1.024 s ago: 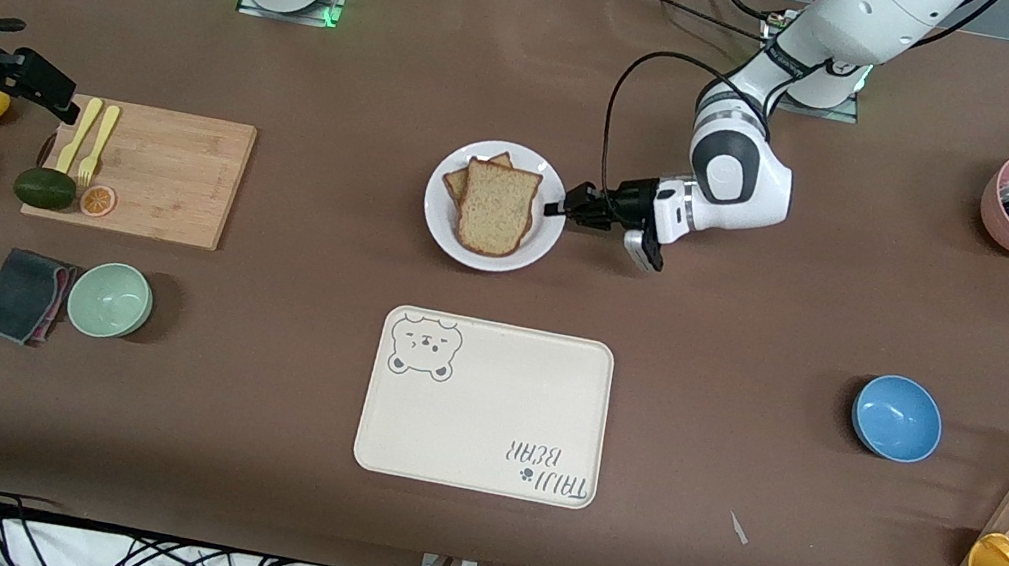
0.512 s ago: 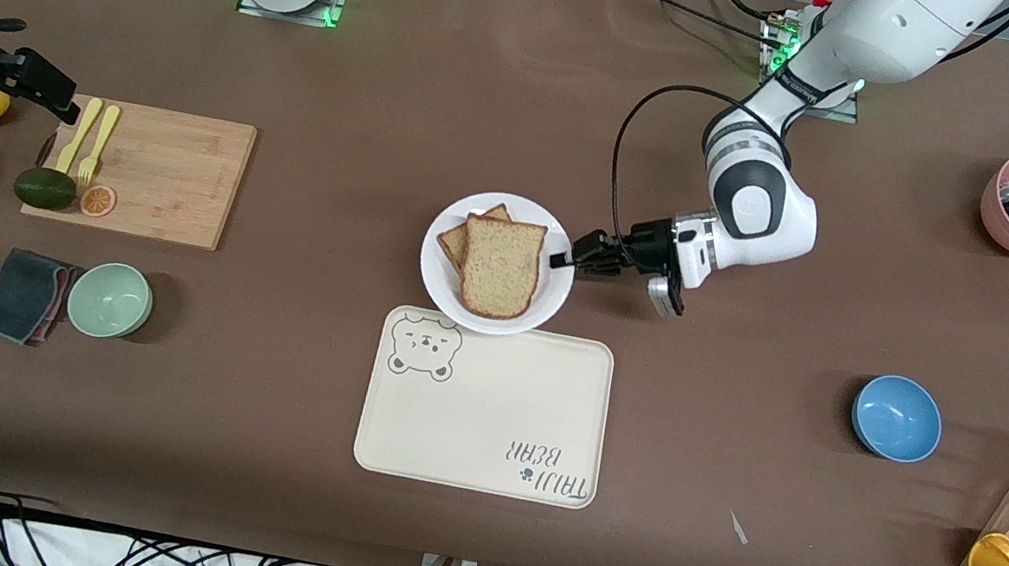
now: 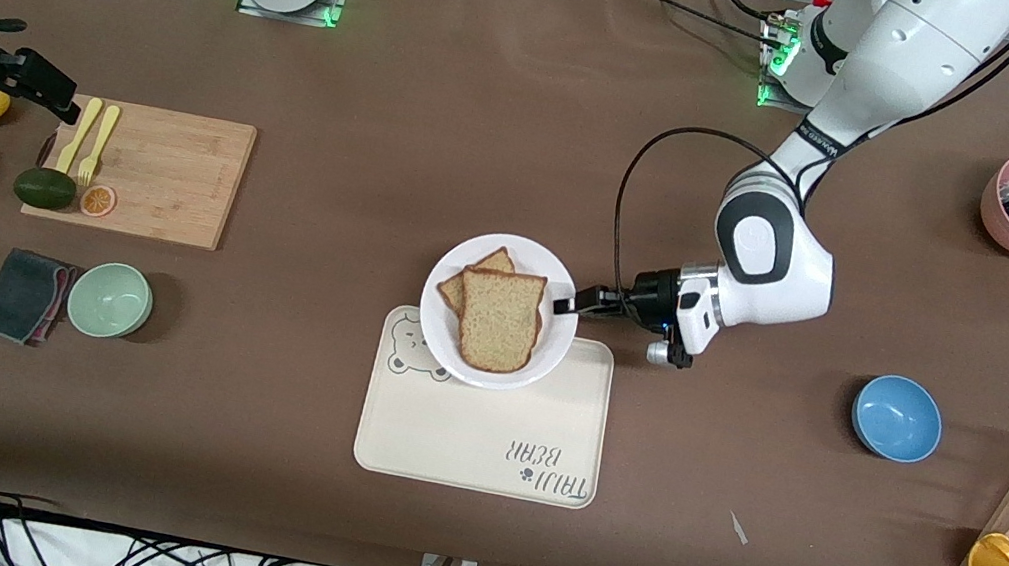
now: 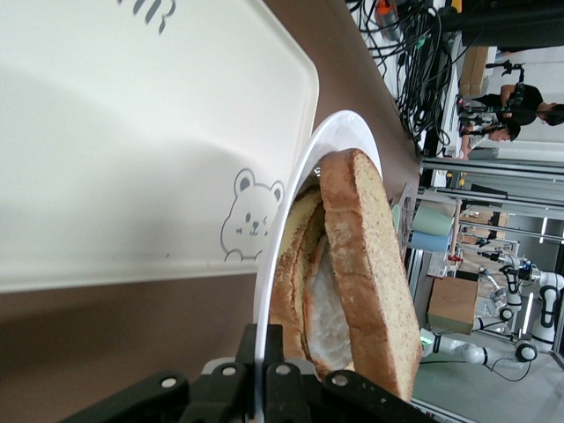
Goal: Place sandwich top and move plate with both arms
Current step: 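Slide the plate with the left gripper onto the white bear tray, then settle the plate on the tray and open the left gripper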
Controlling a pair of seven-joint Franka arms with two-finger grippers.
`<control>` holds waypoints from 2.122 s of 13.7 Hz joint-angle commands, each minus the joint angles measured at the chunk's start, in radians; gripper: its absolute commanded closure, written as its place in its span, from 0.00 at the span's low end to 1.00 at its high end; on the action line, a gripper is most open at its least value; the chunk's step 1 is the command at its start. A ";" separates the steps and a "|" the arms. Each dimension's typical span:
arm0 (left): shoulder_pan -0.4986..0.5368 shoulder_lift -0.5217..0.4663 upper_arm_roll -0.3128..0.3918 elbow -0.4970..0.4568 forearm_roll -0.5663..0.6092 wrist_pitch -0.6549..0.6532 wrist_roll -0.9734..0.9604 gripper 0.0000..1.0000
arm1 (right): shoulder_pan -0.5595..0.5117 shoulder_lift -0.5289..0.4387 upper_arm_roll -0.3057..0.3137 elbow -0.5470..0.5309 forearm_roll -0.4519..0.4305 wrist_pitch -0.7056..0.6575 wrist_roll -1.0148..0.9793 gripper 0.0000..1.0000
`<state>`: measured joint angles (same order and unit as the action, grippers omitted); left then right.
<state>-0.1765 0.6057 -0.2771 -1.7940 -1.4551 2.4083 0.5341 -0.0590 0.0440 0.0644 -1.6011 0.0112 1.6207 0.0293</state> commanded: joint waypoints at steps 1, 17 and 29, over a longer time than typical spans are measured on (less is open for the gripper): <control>-0.026 0.124 0.001 0.166 0.022 0.052 -0.025 1.00 | 0.007 -0.012 -0.006 -0.017 0.003 0.011 -0.002 0.00; -0.032 0.324 0.002 0.321 -0.056 0.100 0.175 1.00 | 0.005 -0.012 -0.006 -0.017 0.004 0.011 -0.002 0.00; -0.037 0.410 0.001 0.407 -0.056 0.100 0.176 0.91 | 0.005 -0.010 -0.008 -0.016 0.001 0.004 -0.006 0.00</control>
<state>-0.2039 0.9968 -0.2750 -1.4264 -1.4736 2.5080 0.6767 -0.0591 0.0441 0.0642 -1.6055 0.0112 1.6206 0.0295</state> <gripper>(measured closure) 0.956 0.000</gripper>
